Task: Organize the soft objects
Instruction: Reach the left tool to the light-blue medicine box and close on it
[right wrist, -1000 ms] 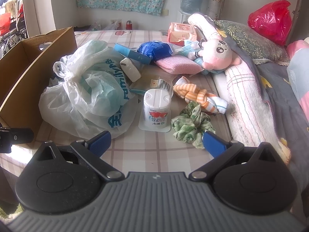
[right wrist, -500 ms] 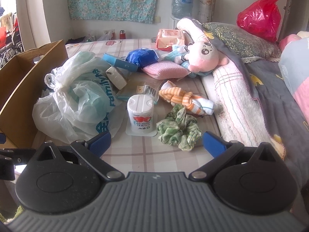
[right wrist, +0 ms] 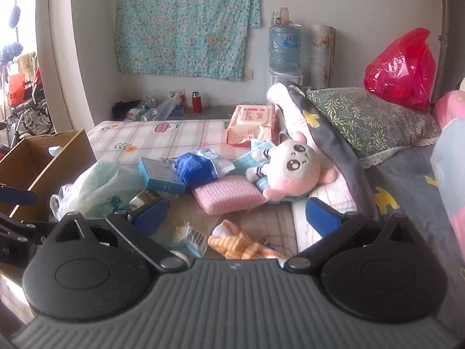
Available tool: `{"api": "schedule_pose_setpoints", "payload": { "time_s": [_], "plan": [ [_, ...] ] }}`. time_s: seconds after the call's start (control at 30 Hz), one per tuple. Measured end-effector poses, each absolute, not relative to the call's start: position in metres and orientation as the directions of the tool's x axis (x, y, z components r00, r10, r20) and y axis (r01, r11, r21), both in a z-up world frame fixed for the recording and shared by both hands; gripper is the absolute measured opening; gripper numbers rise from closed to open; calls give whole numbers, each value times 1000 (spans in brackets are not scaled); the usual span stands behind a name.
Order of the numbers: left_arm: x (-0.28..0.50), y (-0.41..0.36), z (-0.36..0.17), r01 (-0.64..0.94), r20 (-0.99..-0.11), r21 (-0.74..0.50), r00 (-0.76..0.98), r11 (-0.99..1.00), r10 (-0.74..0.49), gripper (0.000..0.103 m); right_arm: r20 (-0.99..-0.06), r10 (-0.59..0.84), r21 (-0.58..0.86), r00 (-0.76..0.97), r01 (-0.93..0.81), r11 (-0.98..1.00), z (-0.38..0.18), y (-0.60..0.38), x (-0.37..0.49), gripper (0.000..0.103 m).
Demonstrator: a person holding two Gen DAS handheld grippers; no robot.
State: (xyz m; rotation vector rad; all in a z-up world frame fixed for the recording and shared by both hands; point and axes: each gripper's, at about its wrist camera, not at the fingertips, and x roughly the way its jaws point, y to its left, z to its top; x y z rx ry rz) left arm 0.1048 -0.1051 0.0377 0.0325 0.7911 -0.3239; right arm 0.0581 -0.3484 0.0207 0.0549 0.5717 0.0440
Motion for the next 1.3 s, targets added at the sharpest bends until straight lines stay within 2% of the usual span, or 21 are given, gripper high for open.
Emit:
{"api": "schedule_pose_setpoints", "payload": {
  "time_s": [0.07,0.13,0.23,0.37,0.4,0.5,0.57,0.63,0.7,0.93,1.03,1.07,1.13,1.17,1.2,1.3],
  "plan": [
    [125,-106,44,299,-683,-136,662,944,-308,101,-540,95,98,836,-50,994,29,-358,81,102],
    [146,-108,49,293,-677,-152,665,944,-315,97,-538,152,150,829,-83,985,38,-366,109,101],
    [172,-111,54,273,-681,-132,673,953,-287,95,-543,219,223,811,-113,968,48,-374,149,100],
    [210,-111,48,254,-731,-159,619,954,-287,80,-547,309,308,778,-156,938,50,-371,195,95],
    [220,-110,45,245,-748,-177,595,953,-292,74,-551,342,340,761,-170,925,48,-370,205,94],
    [254,-107,28,192,-804,-219,519,957,-289,59,-572,410,415,710,-180,892,35,-362,231,79],
    [275,-103,12,135,-843,-243,460,961,-278,55,-586,443,465,679,-167,870,19,-355,243,72],
    [293,-100,-2,90,-868,-275,406,957,-287,55,-592,466,503,657,-151,851,3,-350,247,63],
    [310,-95,-15,37,-887,-291,363,956,-285,55,-604,472,517,642,-134,845,-12,-347,249,58],
    [350,-84,-52,-116,-910,-340,289,933,-296,53,-640,482,554,599,-75,829,-52,-344,237,56],
    [352,-87,-57,-124,-911,-329,301,936,-281,42,-646,472,558,601,-50,828,-58,-350,237,56],
    [351,-87,-57,-124,-911,-323,308,938,-273,29,-647,469,558,602,-45,828,-59,-352,238,55],
    [350,-86,-56,-125,-906,-338,312,933,-286,20,-648,463,560,604,-35,828,-61,-354,239,54],
    [349,-83,-55,-130,-902,-345,318,929,-291,8,-647,464,562,605,-34,827,-61,-354,239,53],
    [347,-81,-52,-129,-898,-355,323,926,-299,1,-645,464,564,607,-33,825,-60,-355,238,53],
    [342,-75,-41,-115,-880,-393,335,912,-336,0,-637,466,568,614,-36,822,-58,-355,237,52]
  ]
}}
